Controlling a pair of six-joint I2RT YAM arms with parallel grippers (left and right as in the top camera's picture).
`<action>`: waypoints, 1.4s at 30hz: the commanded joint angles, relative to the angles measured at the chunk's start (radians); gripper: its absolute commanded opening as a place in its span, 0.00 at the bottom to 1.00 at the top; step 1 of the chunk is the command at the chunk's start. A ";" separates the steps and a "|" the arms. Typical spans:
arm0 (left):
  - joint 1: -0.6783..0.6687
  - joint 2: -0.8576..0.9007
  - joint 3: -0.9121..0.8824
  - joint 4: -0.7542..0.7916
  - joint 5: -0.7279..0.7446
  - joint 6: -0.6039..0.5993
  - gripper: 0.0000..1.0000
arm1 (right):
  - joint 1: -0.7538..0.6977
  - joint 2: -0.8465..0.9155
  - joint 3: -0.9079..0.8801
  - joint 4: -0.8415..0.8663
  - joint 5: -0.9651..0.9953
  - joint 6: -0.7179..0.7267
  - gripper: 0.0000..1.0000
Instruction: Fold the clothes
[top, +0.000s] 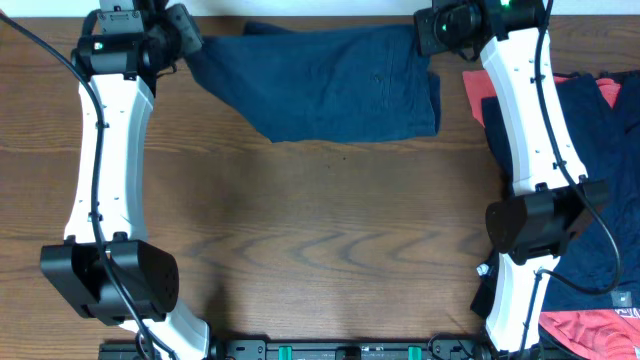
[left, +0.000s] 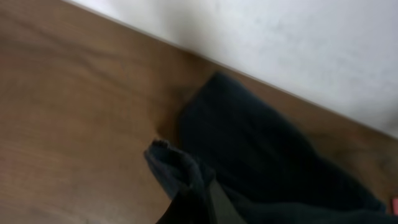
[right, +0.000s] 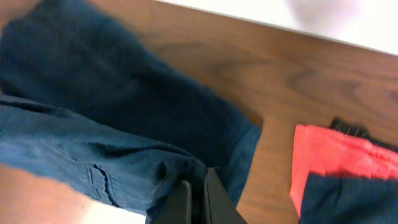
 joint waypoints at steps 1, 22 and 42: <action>-0.004 -0.036 0.011 -0.061 -0.034 -0.028 0.06 | 0.038 -0.037 0.016 -0.062 -0.003 0.018 0.01; -0.033 -0.074 -0.004 -0.590 -0.053 -0.001 0.06 | 0.184 -0.037 0.014 -0.496 -0.025 0.126 0.01; -0.034 -0.073 -0.016 -0.734 -0.052 -0.001 0.06 | 0.191 -0.037 -0.299 -0.387 -0.082 0.148 0.01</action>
